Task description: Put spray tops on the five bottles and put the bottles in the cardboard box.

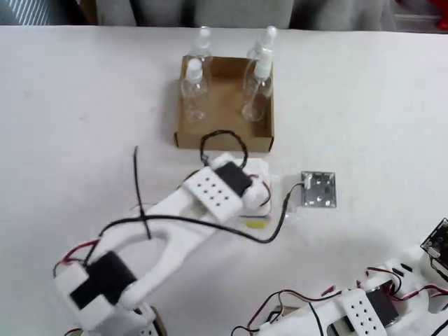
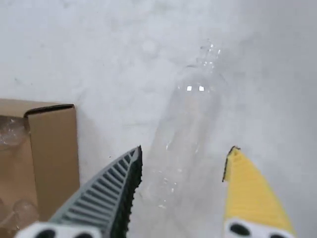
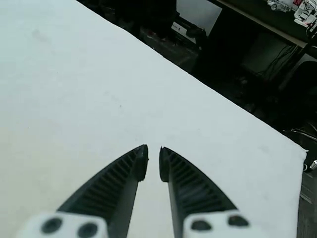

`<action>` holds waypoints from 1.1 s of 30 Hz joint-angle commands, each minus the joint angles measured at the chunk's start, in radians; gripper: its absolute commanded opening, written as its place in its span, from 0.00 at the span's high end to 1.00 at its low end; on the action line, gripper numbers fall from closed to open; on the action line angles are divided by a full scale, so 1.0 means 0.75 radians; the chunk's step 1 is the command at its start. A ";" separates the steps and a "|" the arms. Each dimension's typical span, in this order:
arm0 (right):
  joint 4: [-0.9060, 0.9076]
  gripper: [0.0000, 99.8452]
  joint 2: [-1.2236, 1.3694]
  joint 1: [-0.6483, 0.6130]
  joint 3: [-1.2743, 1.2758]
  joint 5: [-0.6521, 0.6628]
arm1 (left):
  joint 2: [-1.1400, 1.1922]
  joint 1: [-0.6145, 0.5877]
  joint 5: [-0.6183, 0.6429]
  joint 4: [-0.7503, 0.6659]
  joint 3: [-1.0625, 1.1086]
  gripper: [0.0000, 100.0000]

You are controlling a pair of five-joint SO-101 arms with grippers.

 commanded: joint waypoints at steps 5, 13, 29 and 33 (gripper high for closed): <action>-0.019 0.98 0.005 0.001 0.014 0.010 | 0.326 0.005 -0.012 0.033 -0.354 0.72; -0.019 0.98 0.005 -0.001 0.014 0.008 | 0.523 0.009 -0.010 0.031 -0.485 0.68; -0.019 0.97 -0.005 -0.001 0.014 0.010 | 0.795 -0.007 0.072 0.027 -0.696 0.92; -0.019 0.97 -0.005 -0.001 0.014 0.010 | 0.793 -0.009 0.074 0.129 -0.708 0.91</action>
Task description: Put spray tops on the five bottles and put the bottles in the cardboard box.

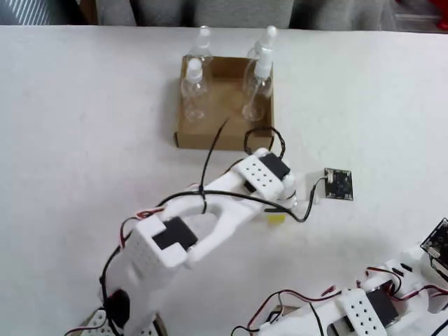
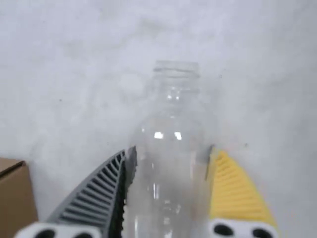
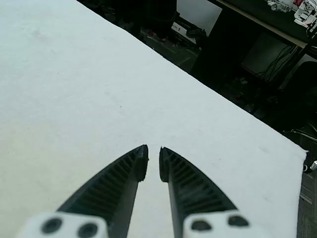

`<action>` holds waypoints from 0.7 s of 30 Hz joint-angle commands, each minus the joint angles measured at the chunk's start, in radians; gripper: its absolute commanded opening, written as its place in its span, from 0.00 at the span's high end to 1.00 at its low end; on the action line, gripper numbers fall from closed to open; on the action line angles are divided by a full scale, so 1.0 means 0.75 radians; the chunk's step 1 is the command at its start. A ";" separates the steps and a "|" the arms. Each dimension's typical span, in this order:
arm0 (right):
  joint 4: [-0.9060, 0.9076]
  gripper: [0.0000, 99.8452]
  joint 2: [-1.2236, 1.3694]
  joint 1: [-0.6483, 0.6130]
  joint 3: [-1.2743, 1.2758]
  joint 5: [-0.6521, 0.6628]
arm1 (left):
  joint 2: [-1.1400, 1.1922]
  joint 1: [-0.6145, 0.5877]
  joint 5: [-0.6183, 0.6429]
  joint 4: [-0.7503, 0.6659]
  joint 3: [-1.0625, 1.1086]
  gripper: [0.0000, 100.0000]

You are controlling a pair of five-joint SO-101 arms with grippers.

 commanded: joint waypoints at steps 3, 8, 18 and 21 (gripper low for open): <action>-0.021 0.97 -0.005 0.001 0.012 0.010 | -0.044 -0.024 0.149 0.139 -0.074 0.91; -0.021 0.97 -0.005 -0.007 0.012 0.010 | -0.269 -0.087 0.383 0.211 -0.047 0.91; -0.019 0.97 0.003 -0.081 0.012 0.012 | -0.940 -0.369 0.426 0.194 0.411 0.91; 0.005 0.97 0.001 -0.134 0.012 0.012 | -1.206 -0.490 0.434 0.149 0.628 0.91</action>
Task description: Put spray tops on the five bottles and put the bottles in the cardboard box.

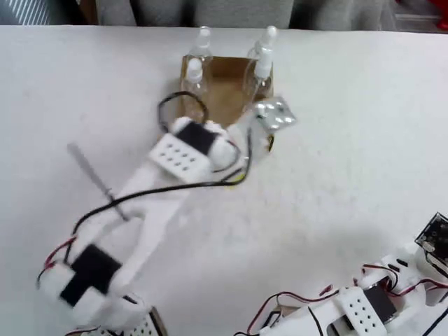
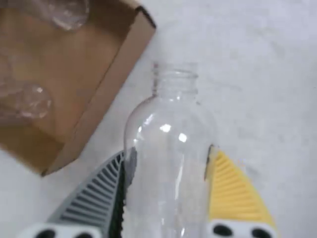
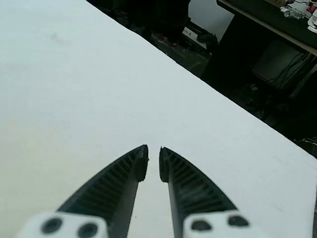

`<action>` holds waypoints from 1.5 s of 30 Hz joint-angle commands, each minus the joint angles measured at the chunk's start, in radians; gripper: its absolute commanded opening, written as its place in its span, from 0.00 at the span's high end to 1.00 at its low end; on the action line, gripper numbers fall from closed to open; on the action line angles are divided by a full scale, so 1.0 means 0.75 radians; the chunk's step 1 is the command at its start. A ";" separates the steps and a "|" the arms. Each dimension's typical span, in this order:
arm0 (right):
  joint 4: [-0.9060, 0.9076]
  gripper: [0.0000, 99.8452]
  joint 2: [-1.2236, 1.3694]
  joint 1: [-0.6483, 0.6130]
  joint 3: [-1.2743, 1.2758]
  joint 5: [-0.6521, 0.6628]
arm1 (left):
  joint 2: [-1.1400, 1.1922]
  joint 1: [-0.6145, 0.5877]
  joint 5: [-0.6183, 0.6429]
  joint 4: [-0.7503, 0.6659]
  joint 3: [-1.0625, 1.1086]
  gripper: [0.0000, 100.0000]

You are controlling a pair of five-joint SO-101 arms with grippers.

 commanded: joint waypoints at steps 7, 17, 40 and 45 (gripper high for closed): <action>0.226 0.97 -0.005 -0.332 0.012 0.012 | -0.995 -0.625 0.065 -0.219 0.798 0.91; 0.690 0.98 -0.005 -0.963 -0.188 0.012 | -1.713 -1.130 0.336 -0.604 1.663 0.91; 0.772 0.97 -0.005 -1.339 -0.106 -0.047 | -1.762 -0.983 0.241 -0.295 1.526 0.91; 0.770 0.97 -0.005 -1.321 -0.104 -0.045 | -1.445 -0.981 0.241 -0.303 1.363 0.91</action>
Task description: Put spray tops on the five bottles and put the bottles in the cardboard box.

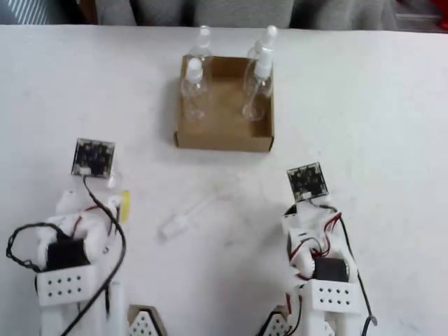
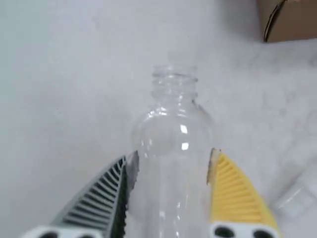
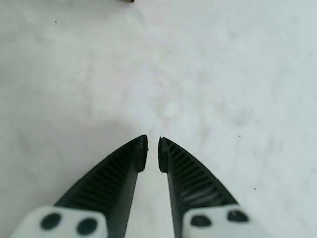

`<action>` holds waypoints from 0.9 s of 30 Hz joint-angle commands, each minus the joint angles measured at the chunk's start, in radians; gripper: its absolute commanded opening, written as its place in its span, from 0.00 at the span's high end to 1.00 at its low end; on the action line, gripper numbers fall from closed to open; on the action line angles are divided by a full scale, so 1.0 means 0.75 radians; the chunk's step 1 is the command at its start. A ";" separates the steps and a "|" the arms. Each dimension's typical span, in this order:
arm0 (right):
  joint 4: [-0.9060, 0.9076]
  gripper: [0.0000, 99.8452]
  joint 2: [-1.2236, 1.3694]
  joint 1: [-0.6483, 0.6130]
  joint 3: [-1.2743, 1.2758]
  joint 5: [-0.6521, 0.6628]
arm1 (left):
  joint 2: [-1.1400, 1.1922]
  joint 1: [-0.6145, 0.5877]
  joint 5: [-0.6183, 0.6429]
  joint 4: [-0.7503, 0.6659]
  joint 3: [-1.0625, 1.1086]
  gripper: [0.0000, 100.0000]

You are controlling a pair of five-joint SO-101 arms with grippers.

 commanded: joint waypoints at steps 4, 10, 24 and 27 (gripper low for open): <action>-0.030 0.97 -0.003 0.021 -0.010 -0.008 | 0.435 0.073 -0.002 -0.004 -0.252 0.89; -0.030 0.98 -0.003 0.024 -0.010 -0.008 | 0.785 0.257 -0.002 -0.082 -0.276 0.82; -0.032 0.97 -0.003 0.024 -0.008 -0.008 | 1.124 0.269 -0.010 0.110 -0.632 0.68; -0.032 0.97 -0.003 0.024 -0.008 -0.006 | 1.134 0.271 -0.014 0.113 -0.653 0.68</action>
